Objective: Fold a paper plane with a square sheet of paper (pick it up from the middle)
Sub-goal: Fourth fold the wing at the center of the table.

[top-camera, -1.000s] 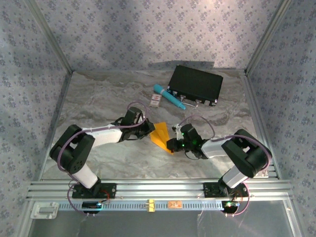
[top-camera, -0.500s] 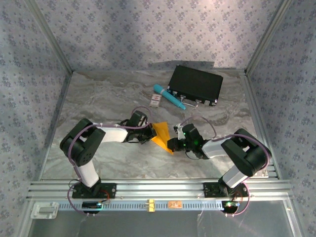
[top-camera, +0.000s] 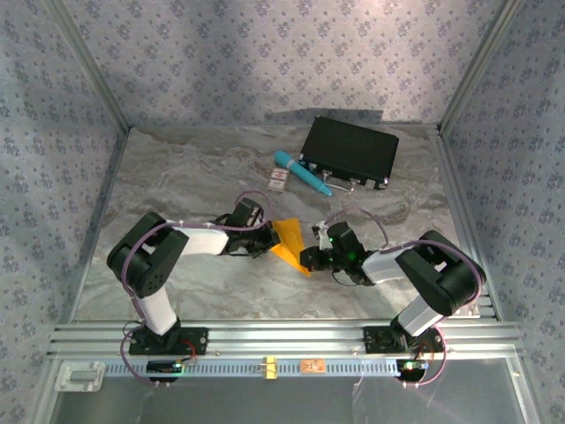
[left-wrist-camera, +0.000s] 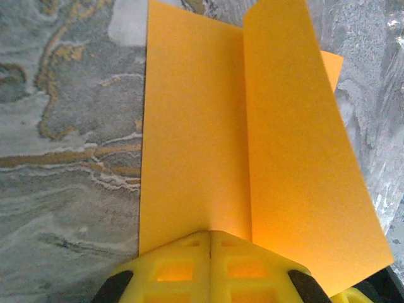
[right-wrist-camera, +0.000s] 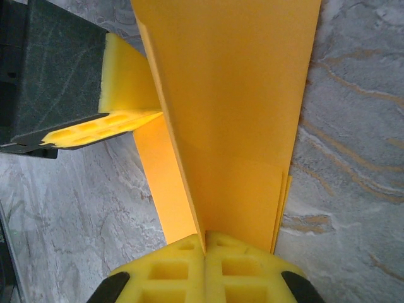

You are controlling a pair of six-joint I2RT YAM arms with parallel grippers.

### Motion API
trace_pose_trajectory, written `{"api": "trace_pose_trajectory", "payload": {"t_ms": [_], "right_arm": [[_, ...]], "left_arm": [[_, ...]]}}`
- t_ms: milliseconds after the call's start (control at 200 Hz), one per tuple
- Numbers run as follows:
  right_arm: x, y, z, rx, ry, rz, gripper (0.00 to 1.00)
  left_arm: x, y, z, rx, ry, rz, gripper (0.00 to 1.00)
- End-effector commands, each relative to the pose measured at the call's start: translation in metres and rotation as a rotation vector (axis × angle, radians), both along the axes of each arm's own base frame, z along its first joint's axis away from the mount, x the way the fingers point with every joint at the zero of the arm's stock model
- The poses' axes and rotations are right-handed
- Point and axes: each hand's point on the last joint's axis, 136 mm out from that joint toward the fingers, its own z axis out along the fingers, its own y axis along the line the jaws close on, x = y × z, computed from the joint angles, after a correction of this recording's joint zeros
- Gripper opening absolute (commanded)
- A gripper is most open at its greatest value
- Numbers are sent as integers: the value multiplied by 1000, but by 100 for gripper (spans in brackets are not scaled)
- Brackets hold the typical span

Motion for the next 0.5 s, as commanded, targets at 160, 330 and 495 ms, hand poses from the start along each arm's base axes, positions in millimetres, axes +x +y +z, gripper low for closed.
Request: {"api": "trace_pose_trajectory", "payload": {"t_ms": [160,330,495], "right_arm": [[-7,-9,-9,-10,55,-26,2],[-8,-7,-8,19,70,-25,1],[-6,-8,-9,38,91,-41,2]], "left_arm": [[-10,11,-8,55,23,18,0],[-10,11,-8,56,22,19,0],[-10,11,-7,56,20,21,0]]}}
